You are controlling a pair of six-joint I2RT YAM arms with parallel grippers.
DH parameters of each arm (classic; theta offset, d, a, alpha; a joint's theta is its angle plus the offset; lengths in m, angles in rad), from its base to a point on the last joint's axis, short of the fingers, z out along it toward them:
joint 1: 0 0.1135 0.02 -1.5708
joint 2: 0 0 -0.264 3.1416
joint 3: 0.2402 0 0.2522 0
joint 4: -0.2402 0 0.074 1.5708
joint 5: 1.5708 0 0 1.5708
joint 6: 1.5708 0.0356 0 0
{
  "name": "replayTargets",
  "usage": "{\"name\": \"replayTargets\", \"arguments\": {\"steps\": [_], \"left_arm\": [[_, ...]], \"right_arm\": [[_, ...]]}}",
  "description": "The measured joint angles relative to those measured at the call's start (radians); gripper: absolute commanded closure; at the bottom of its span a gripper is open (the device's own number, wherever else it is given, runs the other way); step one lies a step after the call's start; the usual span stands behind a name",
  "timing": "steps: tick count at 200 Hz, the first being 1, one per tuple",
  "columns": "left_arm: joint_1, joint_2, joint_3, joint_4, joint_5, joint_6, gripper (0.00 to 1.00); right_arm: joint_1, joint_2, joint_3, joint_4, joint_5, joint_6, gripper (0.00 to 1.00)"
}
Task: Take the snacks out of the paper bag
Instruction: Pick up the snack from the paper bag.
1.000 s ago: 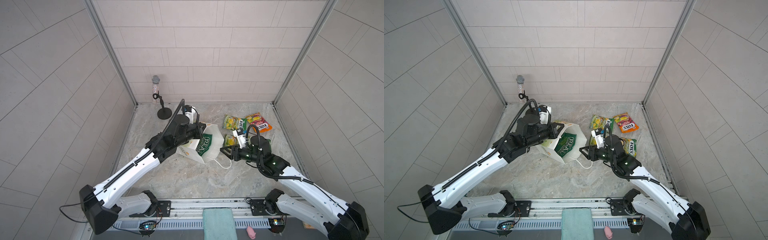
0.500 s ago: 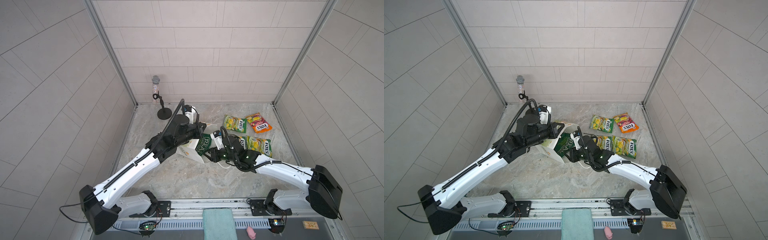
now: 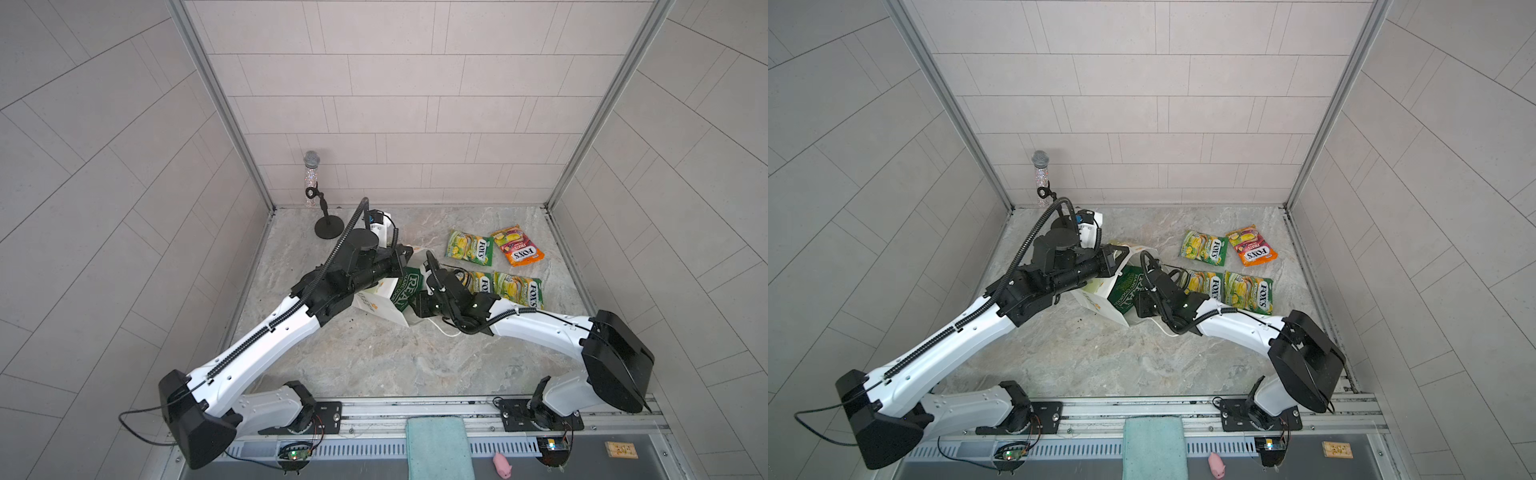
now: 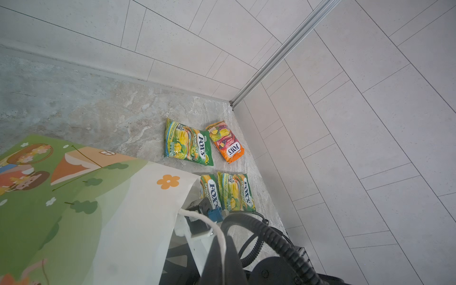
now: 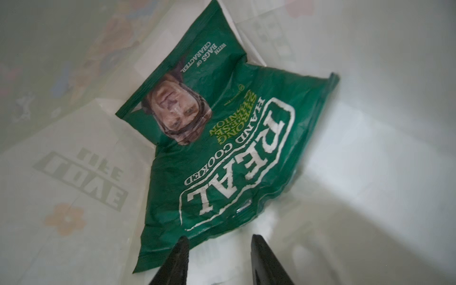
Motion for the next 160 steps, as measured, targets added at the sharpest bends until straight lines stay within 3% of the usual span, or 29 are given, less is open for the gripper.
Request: {"name": "replayTargets", "arguments": {"steps": [63,160], "left_arm": [[0.0,0.009,0.0,0.009,0.021,0.0,1.0],[0.0,0.024,0.0,0.031,0.049,-0.018,1.0]], "right_arm": [[0.0,0.058,0.05,-0.076,0.115,0.071,0.55],[0.0,0.166,0.107,-0.107,0.155,0.164,0.58]]}}
